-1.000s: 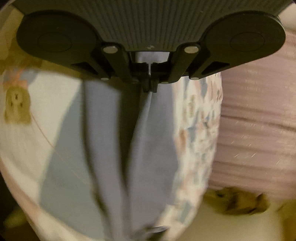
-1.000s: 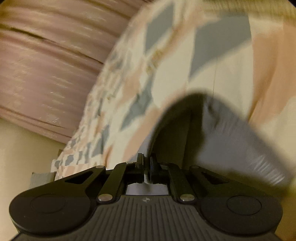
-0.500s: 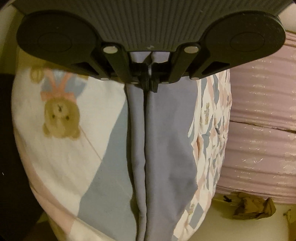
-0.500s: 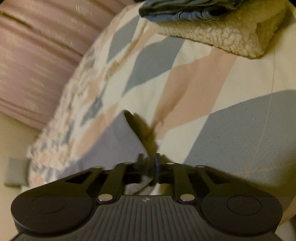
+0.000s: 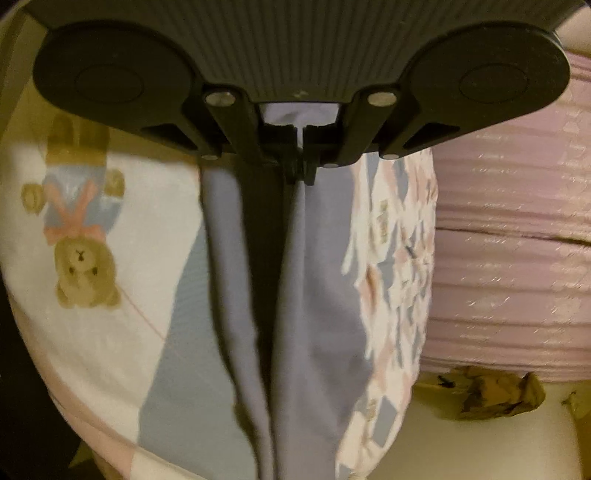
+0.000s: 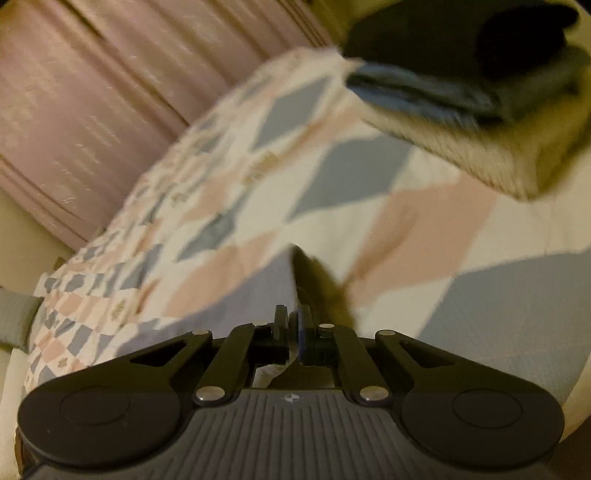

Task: Fold clothes

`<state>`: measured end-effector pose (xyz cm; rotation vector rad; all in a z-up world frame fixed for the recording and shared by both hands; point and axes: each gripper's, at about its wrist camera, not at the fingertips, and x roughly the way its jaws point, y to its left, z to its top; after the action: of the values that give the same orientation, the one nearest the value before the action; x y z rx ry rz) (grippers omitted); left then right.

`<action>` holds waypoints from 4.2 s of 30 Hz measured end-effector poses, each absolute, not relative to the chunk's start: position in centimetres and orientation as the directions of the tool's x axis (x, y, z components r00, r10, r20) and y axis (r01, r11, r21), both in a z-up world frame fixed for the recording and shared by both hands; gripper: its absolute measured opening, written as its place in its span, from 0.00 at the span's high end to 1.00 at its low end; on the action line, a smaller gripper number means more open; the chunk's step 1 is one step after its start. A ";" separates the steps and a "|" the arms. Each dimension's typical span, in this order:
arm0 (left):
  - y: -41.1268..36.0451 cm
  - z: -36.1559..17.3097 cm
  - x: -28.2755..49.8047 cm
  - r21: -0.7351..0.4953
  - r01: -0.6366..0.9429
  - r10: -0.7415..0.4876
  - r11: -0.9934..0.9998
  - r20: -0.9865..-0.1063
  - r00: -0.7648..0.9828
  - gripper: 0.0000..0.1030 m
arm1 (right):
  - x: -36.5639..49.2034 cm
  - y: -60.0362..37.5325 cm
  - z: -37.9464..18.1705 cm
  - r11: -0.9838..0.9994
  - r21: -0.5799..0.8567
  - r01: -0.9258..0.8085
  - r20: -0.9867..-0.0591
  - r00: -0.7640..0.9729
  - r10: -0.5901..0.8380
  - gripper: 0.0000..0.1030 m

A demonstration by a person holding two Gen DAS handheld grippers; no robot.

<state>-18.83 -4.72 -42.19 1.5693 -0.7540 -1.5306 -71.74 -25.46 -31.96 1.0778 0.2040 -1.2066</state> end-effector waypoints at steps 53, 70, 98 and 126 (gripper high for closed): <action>-30.3 -36.2 -1.5 0.084 0.932 -0.553 0.352 -0.785 0.280 0.98 | -54.2 -23.4 -35.6 0.057 0.374 0.926 -0.619 0.295 -0.727 0.44; 1.5 -37.7 14.5 -0.554 0.484 -0.714 0.678 -0.652 0.255 0.97 | -50.9 -19.8 -35.3 0.100 0.436 0.894 -0.620 0.379 -0.687 0.42; 2.7 -34.8 14.2 -0.492 0.564 -0.722 0.663 -0.618 0.309 1.00 | -20.5 -5.2 -37.6 0.849 -0.486 0.208 -0.609 0.616 -0.500 0.73; 5.6 -37.3 12.7 -0.357 0.640 -0.676 0.680 -0.643 0.359 0.98 | -22.2 -4.5 -37.8 0.868 -0.432 0.247 -0.645 0.588 -0.488 0.81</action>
<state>12.72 5.61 -37.28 -0.0473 0.8528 -0.8491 -22.16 -4.47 -37.78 -0.3124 0.8400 -0.4362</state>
